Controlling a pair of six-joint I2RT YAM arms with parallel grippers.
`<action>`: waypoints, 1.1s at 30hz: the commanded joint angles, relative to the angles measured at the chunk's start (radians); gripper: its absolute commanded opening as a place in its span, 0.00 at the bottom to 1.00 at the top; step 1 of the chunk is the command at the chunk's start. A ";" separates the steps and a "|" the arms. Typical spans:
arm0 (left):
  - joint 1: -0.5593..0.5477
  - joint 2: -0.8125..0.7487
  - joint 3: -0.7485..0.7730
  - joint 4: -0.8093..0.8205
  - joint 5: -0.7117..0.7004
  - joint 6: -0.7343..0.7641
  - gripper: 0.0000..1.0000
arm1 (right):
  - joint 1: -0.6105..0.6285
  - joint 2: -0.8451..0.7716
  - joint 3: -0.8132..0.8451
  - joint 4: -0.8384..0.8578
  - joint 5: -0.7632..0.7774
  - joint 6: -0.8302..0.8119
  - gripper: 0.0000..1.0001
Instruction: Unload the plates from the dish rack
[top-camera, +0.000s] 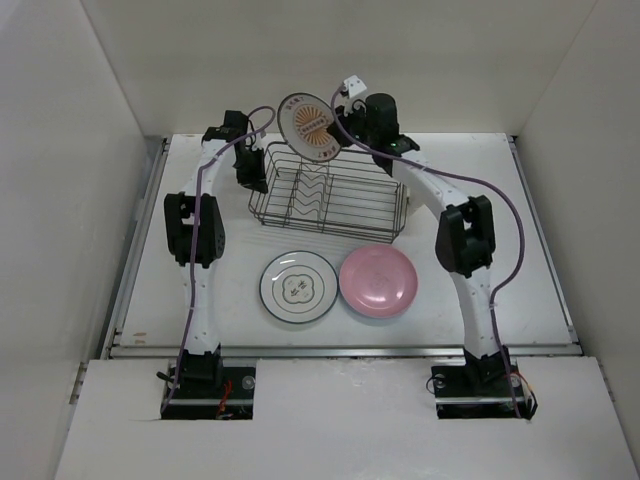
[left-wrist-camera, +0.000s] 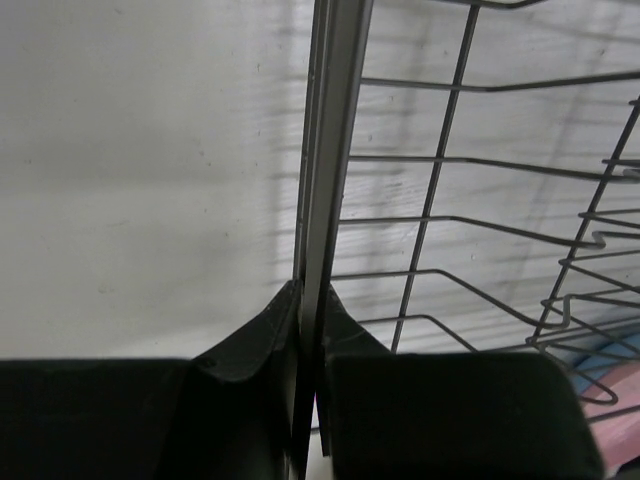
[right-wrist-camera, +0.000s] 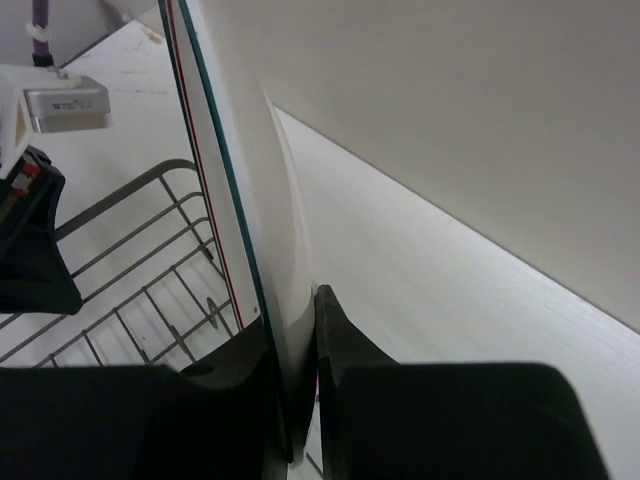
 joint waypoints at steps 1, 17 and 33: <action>-0.001 0.034 -0.050 -0.005 -0.007 -0.116 0.00 | -0.009 -0.130 -0.046 0.140 0.106 0.003 0.00; 0.008 0.027 -0.012 0.047 0.009 -0.201 0.00 | 0.021 -0.388 -0.243 -0.455 -0.420 -0.166 0.00; -0.021 -0.018 0.035 0.018 -0.077 -0.041 0.39 | 0.210 -0.308 -0.491 -0.643 -0.393 -0.218 0.33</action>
